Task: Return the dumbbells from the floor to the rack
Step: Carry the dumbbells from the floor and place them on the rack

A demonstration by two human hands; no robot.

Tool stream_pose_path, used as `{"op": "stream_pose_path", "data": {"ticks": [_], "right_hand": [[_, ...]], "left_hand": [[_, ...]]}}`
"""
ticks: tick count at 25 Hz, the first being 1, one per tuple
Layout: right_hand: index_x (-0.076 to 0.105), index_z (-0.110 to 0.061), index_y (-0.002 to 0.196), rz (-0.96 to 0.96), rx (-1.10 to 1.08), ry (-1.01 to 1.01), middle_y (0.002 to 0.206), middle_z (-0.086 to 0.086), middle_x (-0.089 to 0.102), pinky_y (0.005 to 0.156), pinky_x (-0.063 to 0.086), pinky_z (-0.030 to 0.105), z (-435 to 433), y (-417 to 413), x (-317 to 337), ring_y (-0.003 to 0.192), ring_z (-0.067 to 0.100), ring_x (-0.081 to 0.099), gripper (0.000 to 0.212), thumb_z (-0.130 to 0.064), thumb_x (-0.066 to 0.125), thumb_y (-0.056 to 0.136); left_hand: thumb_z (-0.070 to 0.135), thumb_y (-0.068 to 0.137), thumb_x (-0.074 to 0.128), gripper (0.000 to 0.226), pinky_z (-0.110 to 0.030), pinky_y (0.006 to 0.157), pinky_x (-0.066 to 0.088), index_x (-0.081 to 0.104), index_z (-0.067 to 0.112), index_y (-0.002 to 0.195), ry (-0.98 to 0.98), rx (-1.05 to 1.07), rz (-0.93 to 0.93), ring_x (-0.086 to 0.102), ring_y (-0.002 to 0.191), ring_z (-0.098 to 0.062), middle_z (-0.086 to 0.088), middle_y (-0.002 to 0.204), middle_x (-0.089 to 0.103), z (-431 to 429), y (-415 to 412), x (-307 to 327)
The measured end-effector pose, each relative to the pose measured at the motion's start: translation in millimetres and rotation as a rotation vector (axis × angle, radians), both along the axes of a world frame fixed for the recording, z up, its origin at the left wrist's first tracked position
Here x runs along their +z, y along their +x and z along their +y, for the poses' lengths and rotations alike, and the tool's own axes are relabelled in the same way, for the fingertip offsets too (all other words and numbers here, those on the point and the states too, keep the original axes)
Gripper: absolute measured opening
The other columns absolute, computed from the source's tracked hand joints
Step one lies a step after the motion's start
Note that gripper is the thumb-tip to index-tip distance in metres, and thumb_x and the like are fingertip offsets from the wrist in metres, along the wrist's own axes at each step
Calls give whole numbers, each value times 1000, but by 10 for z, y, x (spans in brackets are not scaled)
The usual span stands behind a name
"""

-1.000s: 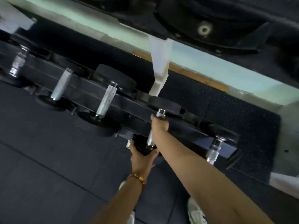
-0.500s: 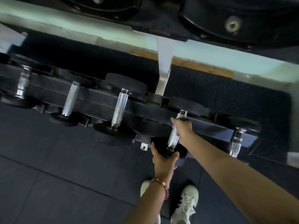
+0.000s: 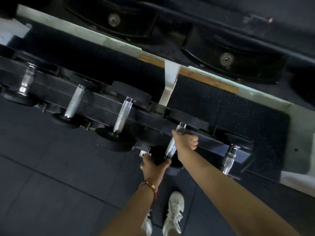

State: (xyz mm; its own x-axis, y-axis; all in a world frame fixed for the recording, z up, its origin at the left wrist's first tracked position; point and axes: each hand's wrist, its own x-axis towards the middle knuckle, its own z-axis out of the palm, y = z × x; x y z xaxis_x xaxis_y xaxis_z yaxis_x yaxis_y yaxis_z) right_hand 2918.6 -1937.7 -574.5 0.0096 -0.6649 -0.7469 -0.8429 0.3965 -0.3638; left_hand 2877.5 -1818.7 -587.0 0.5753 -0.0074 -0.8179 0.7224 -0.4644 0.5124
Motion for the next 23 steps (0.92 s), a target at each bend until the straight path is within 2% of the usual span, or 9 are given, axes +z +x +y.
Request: {"op": "stream_pose_path", "data": {"ticks": [3,5,7,9,11,13,16,20,23], "right_hand": [[34,-10,122,-135,119,-149,132,10,33,101,29,34,225,-76,227,122,26,33,47,-24,60,85],[37,-16,112,-347,242,-171,120,4,38,98,35,31,401,-22,361,114,22,39,34,-16,57,85],[40,-15,109,-443,293,-97,109,4,44,79,43,20,565,164,366,97,16,48,28,-12,56,86],[43,-8,121,-431,330,46,114,8,48,71,40,17,803,499,341,91,14,51,35,-16,57,89],[34,-5,137,-379,316,178,136,12,43,89,39,25,1023,907,225,115,22,50,58,-31,59,91],[22,0,144,-355,249,233,147,13,35,102,34,33,1183,1316,96,131,29,41,70,-37,53,94],[20,-2,139,-303,139,89,141,18,42,97,39,38,1416,1645,-95,123,35,48,53,-28,43,99],[27,-2,128,-294,187,-171,129,24,47,82,46,40,1624,1617,-221,108,38,54,35,-20,39,100],[25,-3,130,-291,179,-217,129,22,45,86,51,48,1683,1697,-230,105,36,56,37,-18,38,100]], "left_hand": [[18,65,83,88,-39,105,27,34,0,136,311,124,-266,34,124,-41,-27,137,31,128,215,378],[11,59,85,90,-44,101,31,37,-3,133,441,237,-421,35,122,-44,-28,137,31,378,422,538],[12,56,88,99,-48,101,33,32,-3,136,475,283,-406,33,125,-45,-28,141,25,690,651,484],[16,60,87,106,-45,107,29,23,1,142,369,215,-276,28,130,-44,-26,146,15,1034,897,380],[24,67,84,106,-45,107,37,15,15,147,157,107,-107,30,131,-37,-17,149,10,1237,1121,344],[26,77,76,95,-51,89,52,11,31,146,-121,171,52,47,117,-27,-6,145,23,1292,1320,358],[17,88,64,79,-44,67,59,12,39,142,-317,205,188,58,97,-22,-2,130,43,1278,1568,328],[13,86,64,84,-48,75,58,9,41,143,-341,161,244,62,100,-25,-4,128,50,1338,1663,260],[13,87,63,88,-45,73,59,4,41,146,-369,143,272,60,103,-25,-2,131,47,1416,1763,250]]}}
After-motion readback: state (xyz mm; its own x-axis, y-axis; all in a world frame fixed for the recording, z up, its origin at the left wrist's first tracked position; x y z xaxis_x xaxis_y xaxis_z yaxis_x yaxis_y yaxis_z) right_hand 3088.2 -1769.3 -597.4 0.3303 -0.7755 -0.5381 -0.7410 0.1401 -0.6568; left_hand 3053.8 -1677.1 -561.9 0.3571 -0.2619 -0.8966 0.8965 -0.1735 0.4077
